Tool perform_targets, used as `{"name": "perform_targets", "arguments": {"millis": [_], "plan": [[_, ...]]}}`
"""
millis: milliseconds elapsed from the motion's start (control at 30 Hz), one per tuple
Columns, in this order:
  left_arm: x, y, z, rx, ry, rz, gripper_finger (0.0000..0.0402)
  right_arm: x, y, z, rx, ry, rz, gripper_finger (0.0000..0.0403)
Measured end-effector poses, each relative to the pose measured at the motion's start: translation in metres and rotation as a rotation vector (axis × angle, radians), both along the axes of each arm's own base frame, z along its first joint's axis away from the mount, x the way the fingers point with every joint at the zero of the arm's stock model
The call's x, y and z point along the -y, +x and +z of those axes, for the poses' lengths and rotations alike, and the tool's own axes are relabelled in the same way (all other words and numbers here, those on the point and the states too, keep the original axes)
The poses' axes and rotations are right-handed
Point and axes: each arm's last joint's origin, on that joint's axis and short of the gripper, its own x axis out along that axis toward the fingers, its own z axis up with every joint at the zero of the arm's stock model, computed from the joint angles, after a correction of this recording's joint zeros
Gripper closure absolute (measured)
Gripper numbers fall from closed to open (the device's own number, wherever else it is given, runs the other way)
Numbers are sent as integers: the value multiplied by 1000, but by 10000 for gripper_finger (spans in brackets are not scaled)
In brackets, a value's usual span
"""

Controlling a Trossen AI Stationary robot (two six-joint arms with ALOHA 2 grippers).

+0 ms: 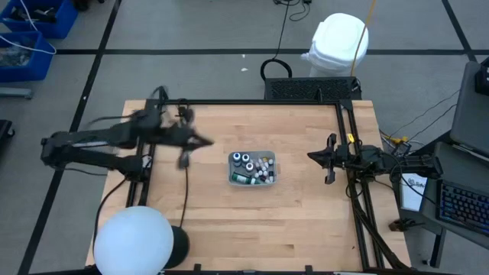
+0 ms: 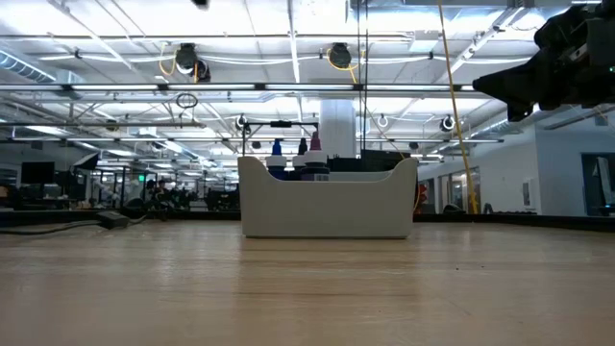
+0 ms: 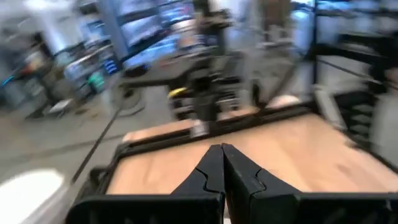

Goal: Pick & Place food coloring
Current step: Return to Home Position

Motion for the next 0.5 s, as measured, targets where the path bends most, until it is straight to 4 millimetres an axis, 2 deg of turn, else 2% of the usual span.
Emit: {"name": "perform_targets", "arguments": {"millis": [100, 167, 300, 367, 500], "plan": [[30, -31, 16, 17, 88, -102, 401, 0, 0, 0, -4, -15, 15, 403], [41, -53, 9, 45, 128, -110, 401, 0, 0, 0, -4, -17, 14, 403], [44, -83, -23, 146, 136, -69, 401, 0, 0, 0, -2, -16, 14, 403], [43, -90, -41, 200, 136, -91, 401, 0, 0, 0, -1, -11, 15, 403], [39, -95, -86, 141, 126, -110, 401, -1, 0, 0, 2, -7, 43, 403]]}}
